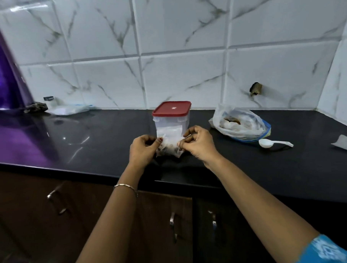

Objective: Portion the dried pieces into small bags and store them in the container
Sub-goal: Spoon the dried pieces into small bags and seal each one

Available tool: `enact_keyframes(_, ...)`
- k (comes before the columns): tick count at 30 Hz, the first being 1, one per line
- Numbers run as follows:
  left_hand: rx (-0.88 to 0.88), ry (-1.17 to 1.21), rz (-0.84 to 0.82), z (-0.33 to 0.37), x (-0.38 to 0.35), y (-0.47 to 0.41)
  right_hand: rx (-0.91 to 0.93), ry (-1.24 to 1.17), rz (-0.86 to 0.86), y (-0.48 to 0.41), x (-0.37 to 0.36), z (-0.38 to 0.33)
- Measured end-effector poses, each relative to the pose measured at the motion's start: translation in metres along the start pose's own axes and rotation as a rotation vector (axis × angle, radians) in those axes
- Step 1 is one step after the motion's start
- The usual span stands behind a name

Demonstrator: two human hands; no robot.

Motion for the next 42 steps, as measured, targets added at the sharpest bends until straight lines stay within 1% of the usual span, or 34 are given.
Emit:
enact_keyframes(6,0.073,-0.026,0.021,-0.013,0.004,0.000,0.021,0.236,0.017,-0.001,-0.015,0.000)
enact_keyframes(9,0.120,-0.051,0.008,-0.012,0.005,0.000,0.025,0.283,0.022,0.001,-0.015,0.001)
enact_keyframes(12,0.150,-0.045,0.043,-0.010,0.005,0.001,0.036,0.302,0.044,0.004,-0.012,0.001)
enact_keyframes(17,0.069,-0.109,0.110,0.016,-0.007,0.005,0.072,0.309,0.117,0.008,0.009,-0.004)
enact_keyframes(20,-0.006,-0.137,0.104,0.036,-0.030,0.009,0.082,0.313,0.151,0.013,0.032,-0.007)
enact_keyframes(23,-0.091,-0.136,0.028,0.058,-0.068,0.017,0.064,0.322,0.211,0.021,0.068,-0.001)
enact_keyframes(26,-0.140,-0.117,-0.071,0.078,-0.113,0.025,0.019,0.341,0.290,0.034,0.113,0.012)
enact_keyframes(33,-0.271,-0.057,-0.317,0.136,-0.230,0.048,-0.167,0.388,0.572,0.071,0.232,0.049)
enact_keyframes(35,-0.302,-0.064,-0.360,0.146,-0.260,0.053,-0.239,0.470,0.653,0.079,0.263,0.059)
enact_keyframes(37,-0.324,-0.081,-0.408,0.157,-0.291,0.058,-0.341,0.607,0.727,0.088,0.298,0.068)
enact_keyframes(38,-0.339,-0.079,-0.438,0.163,-0.306,0.060,-0.406,0.661,0.736,0.091,0.314,0.072)
enact_keyframes(40,-0.376,-0.066,-0.501,0.174,-0.330,0.065,-0.537,0.739,0.696,0.094,0.341,0.082)
enact_keyframes(42,-0.410,-0.075,-0.577,0.183,-0.354,0.068,-0.629,0.776,0.663,0.093,0.363,0.094)
Point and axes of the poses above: each hand's wrist, its own y-axis away from the middle knuckle, its own x-axis out of the back of the hand, z = x × y, the point moved 2 cm from there along -y, towards the middle knuckle, and after that the axes turned 6 degrees about -z, right-handed, at the moved point
